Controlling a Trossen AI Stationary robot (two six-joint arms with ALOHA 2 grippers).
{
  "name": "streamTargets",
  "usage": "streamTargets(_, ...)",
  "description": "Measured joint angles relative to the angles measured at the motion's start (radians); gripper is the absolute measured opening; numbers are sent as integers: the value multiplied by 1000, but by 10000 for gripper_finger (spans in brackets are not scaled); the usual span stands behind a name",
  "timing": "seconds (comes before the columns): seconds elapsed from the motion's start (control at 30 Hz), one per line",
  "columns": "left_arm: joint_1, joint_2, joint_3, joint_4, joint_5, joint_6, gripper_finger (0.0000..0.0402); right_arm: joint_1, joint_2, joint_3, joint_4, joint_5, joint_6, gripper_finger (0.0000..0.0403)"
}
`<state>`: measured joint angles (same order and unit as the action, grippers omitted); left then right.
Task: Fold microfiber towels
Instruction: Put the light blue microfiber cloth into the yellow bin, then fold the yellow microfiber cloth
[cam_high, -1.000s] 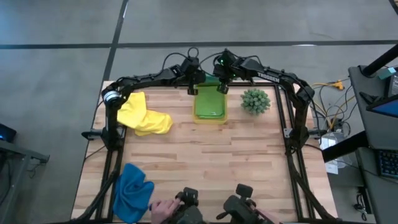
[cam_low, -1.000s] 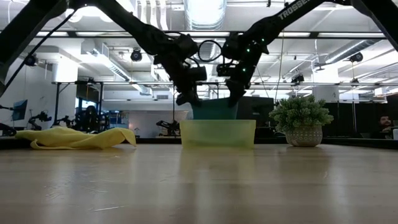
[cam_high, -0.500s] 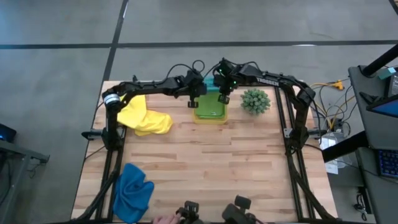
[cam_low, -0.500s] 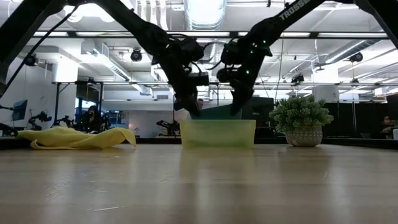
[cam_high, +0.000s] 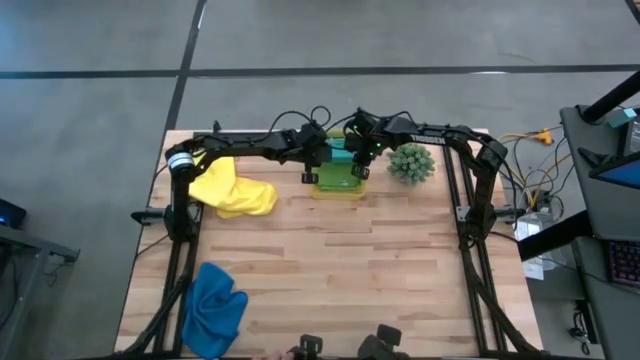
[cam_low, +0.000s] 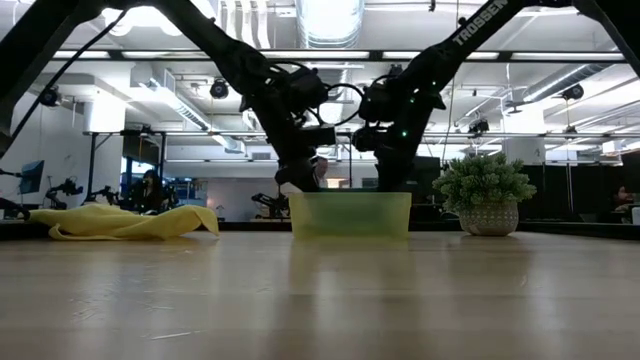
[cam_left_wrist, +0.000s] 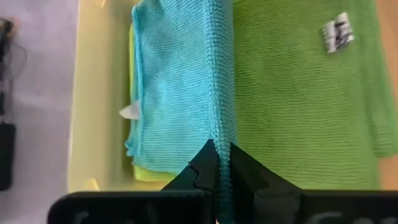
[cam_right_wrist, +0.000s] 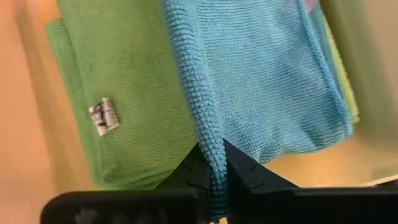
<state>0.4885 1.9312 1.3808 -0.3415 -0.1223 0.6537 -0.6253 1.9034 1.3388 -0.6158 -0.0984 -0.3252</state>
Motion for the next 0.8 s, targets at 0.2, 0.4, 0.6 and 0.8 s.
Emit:
streamTargets(0.2, 5, 1, -4, -46, 120, -73, 2, -4, 0, -3, -31, -21, 5, 49)
streamTargets(0.4, 3, -1, -1, -88, 174, -80, 49, -3, -1, 4, -72, -58, -6, 97)
streamTargets(0.6, 2, -29, -1, -100, 218, -99, 106, -3, -51, 19, -85, -81, 11, 138)
streamTargets(0.8, 1, -76, 1, -94, 237, -98, 146, -2, -149, 31, -84, -85, 2, 156)
